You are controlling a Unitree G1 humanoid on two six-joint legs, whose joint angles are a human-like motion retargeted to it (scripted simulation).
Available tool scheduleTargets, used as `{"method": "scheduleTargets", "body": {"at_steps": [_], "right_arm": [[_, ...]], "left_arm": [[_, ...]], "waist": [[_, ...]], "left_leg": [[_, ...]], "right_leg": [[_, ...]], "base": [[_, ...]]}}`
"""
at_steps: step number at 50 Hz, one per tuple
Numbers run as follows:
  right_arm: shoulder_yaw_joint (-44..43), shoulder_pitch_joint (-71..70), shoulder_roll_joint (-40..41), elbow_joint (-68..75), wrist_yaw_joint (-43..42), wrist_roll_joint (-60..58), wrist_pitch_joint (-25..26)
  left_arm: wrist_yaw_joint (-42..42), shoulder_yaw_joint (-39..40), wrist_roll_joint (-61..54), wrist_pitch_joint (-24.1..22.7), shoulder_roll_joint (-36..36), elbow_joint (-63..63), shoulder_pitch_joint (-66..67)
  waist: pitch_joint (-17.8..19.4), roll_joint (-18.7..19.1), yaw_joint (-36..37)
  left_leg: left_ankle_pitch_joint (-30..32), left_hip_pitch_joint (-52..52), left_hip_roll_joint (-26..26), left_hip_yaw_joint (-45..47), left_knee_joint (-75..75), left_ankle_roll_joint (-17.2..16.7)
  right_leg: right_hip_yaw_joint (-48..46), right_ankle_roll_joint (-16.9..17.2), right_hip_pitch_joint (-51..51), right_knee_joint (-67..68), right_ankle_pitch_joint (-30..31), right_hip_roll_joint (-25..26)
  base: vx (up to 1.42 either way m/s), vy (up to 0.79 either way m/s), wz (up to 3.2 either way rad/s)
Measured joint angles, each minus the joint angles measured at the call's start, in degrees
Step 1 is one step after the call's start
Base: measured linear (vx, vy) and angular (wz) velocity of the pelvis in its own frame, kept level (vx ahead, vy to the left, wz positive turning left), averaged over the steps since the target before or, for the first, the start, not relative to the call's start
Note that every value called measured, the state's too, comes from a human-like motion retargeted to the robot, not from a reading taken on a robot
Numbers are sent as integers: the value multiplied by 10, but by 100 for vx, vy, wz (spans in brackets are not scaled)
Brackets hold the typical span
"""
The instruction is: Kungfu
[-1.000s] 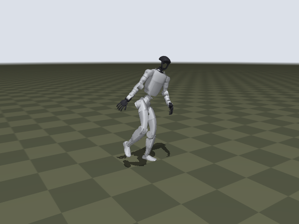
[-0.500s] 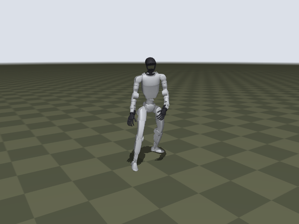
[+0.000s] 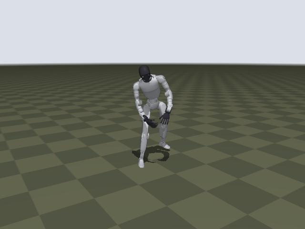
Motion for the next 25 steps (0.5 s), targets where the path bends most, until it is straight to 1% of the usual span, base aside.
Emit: {"method": "scheduleTargets", "body": {"at_steps": [2, 5, 8, 10, 12, 15, 18, 20, 22, 23, 25], "right_arm": [[45, 27, 0, -87, 44, 75, 37], [104, 69, 9, -201, 76, 161, 68], [155, 94, 16, -273, 67, 189, 63], [176, 106, 17, -310, 55, 197, 45], [186, 113, 17, -329, 44, 201, 27], [186, 126, 16, -339, 27, 201, 1], [179, 148, 26, -324, 22, 191, 2], [161, 167, 38, -314, 31, 186, 10], [137, 184, 39, -307, 35, 187, 10], [125, 190, 36, -304, 33, 190, 7], [103, 194, 24, -297, 27, 200, -2]], "left_arm": [[-77, 23, 17, 38, 44, -153, 79], [-174, 70, 30, 59, 93, -349, 189], [-199, 86, 5, 67, 120, -468, 252], [-204, 90, -8, 76, 139, -532, 283], [-213, 92, -5, 81, 147, -563, 301], [-236, 99, 12, 85, 154, -586, 324], [-263, 109, 39, 95, 144, -571, 331], [-281, 116, 49, 98, 130, -550, 328], [-270, 123, 34, 95, 114, -527, 322], [-255, 127, 23, 96, 106, -514, 319], [-206, 136, -7, 97, 91, -479, 310]], "waist": [[-8, 4, 22], [-27, 11, 60], [-50, 16, 92], [-59, 25, 106], [-67, 29, 111], [-70, 33, 106], [-79, 34, 95], [-87, 33, 87], [-96, 24, 81], [-101, 20, 79], [-105, 12, 77]], "left_leg": [[0, 1, 0, 8, -2, 0], [-5, 12, -3, 22, -13, 0], [-19, 30, -10, 27, -34, 0], [-34, 40, 0, 29, -42, 0], [-42, 50, 4, 34, -49, 0], [-40, 54, 14, 44, -46, 0], [-30, 55, 22, 60, -46, 0], [-21, 61, 26, 68, -44, 0], [3, 76, 22, 76, -43, 0], [21, 84, 21, 81, -42, 0], [76, 100, 26, 93, -34, 0]], "right_leg": [[-6, 1, 8, -15, 6, -2], [-14, 7, 21, -34, 13, -10], [-35, 18, 29, -39, 25, -33], [-70, 26, 39, -38, 37, -47], [-105, 30, 43, -31, 55, -61], [-166, 16, 46, -23, 73, -73], [-272, -24, 58, -9, 31, -95], [-304, -53, 65, -1, -8, -92], [-263, -65, 55, 7, -42, -71], [-241, -66, 47, 12, -53, -58], [-210, -68, 38, 16, -68, -31]], "base": [[8, 14, -14], [11, 16, -17], [12, 19, -4], [9, 13, -11], [8, 15, -25], [8, 5, -42], [7, -11, -51], [15, -26, -50], [18, -42, -60], [21, -41, -91], [21, -44, -126]]}}
